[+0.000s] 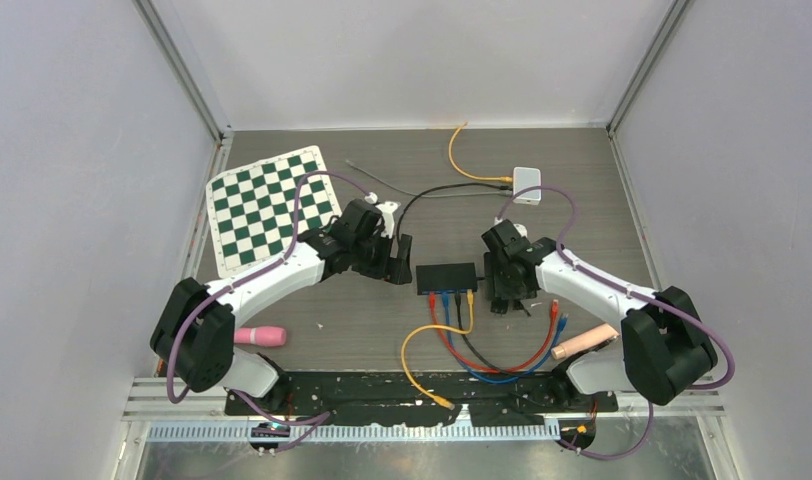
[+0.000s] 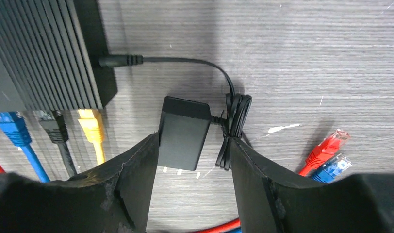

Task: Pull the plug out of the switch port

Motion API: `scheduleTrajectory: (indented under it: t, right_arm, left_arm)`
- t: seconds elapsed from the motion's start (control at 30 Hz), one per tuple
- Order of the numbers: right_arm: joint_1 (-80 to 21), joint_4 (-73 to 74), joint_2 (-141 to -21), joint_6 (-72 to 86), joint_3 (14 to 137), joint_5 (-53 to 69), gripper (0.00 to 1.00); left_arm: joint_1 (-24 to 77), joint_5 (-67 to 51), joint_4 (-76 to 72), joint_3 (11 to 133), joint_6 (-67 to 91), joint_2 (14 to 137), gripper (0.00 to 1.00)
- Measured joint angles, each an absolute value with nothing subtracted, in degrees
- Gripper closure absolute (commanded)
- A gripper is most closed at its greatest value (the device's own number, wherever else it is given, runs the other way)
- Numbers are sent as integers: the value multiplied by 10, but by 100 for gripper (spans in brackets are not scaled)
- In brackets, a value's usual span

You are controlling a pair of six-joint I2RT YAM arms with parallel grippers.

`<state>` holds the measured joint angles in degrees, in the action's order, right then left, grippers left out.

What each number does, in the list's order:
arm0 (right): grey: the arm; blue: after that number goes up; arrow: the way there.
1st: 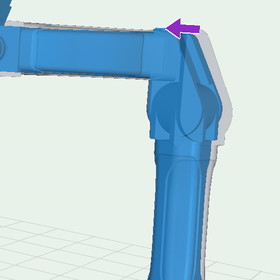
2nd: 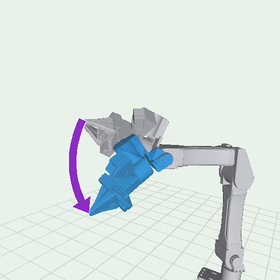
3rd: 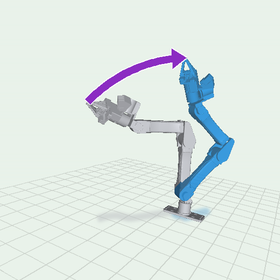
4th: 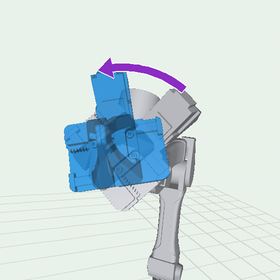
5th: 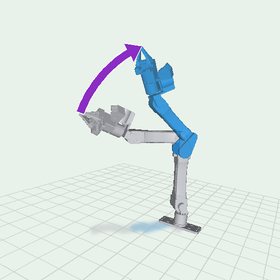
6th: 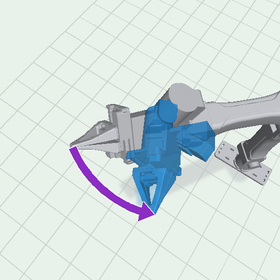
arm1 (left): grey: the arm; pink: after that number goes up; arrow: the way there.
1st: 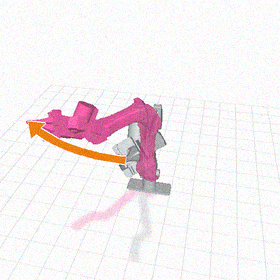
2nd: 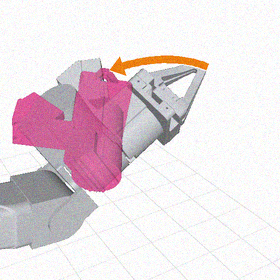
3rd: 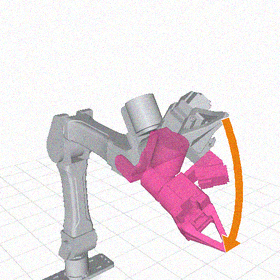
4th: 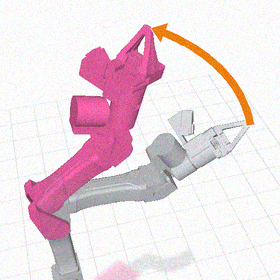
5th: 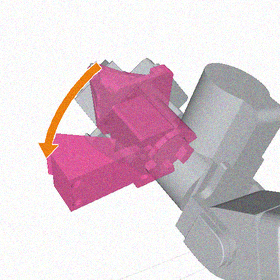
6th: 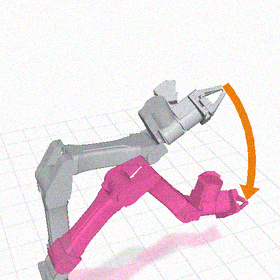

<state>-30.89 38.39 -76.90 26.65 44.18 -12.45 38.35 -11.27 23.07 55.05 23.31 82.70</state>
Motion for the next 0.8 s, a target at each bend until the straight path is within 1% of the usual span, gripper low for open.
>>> scheduleTrajectory:
  t: [0.3, 0.5, 0.67, 0.8]
  right_arm:
    - [-309, 435, -764, 259, 433, -103, 39]
    - [-309, 483, -692, 285, 446, -124, 39]
    - [-311, 446, -631, 309, 450, -76, 41]
    - [-322, 377, -622, 345, 396, -7, 44]
  left_arm:
    - [383, -110, 238, 551, 233, 827, 19]
    - [383, -109, 239, 550, 233, 827, 19]
    - [383, -109, 239, 551, 233, 827, 19]
    - [383, -109, 241, 551, 232, 827, 19]
